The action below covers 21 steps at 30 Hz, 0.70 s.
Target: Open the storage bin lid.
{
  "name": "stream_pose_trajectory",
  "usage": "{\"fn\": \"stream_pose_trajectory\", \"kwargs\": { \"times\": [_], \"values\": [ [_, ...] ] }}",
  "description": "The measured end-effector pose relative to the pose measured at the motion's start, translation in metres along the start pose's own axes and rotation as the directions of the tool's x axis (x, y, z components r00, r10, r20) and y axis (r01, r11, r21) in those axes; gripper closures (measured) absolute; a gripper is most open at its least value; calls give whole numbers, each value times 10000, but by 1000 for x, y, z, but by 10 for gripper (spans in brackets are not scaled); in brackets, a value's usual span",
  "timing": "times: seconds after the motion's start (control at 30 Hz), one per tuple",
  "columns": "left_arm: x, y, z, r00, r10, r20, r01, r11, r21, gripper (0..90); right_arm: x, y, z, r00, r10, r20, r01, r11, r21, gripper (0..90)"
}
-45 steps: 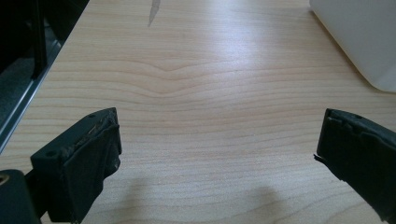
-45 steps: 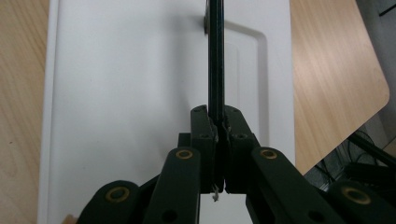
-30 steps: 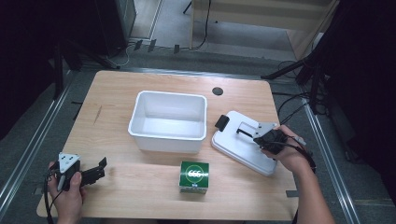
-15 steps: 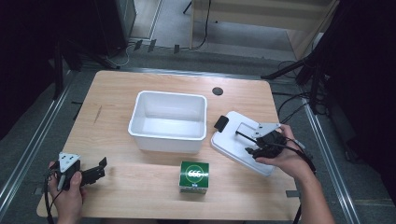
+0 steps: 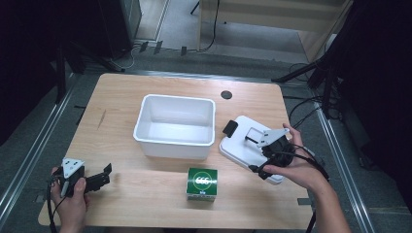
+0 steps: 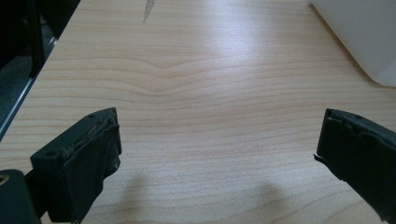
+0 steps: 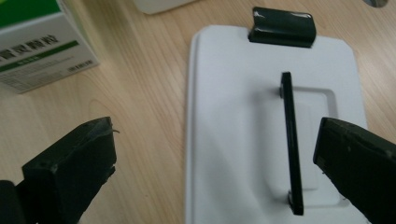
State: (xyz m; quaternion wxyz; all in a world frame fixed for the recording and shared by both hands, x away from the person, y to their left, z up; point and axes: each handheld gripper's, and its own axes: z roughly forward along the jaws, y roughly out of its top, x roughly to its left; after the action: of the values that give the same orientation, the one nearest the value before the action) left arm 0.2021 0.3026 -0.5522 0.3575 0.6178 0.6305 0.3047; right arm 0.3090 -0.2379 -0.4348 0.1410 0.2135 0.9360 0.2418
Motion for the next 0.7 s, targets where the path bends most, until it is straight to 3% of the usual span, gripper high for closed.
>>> {"fn": "stream_pose_trajectory", "kwargs": {
  "times": [0.2, 0.33, 0.53, 0.7],
  "values": [
    [0, 0, 0, 10000, 13, -2, -13, 10000, -23, 4, 20, 18, -2, 9977, -565, -373, 559, 9983, -162, 0],
    [0, 0, 0, 10000, -46, 61, 46, 10000, -17, 4, 39, 30, 1, 9893, -1381, -469, 1374, 9904, -168, 0],
    [0, 0, 0, 10000, -44, 68, 44, 10000, -11, 4, 52, 39, 7, 9842, -1668, -596, 1662, 9860, -148, 0],
    [0, 0, 0, 9999, -104, 67, 104, 9999, -33, 4, 66, 50, 12, 9765, -1901, -1017, 1870, 9816, -399, 0]
  ]
}}
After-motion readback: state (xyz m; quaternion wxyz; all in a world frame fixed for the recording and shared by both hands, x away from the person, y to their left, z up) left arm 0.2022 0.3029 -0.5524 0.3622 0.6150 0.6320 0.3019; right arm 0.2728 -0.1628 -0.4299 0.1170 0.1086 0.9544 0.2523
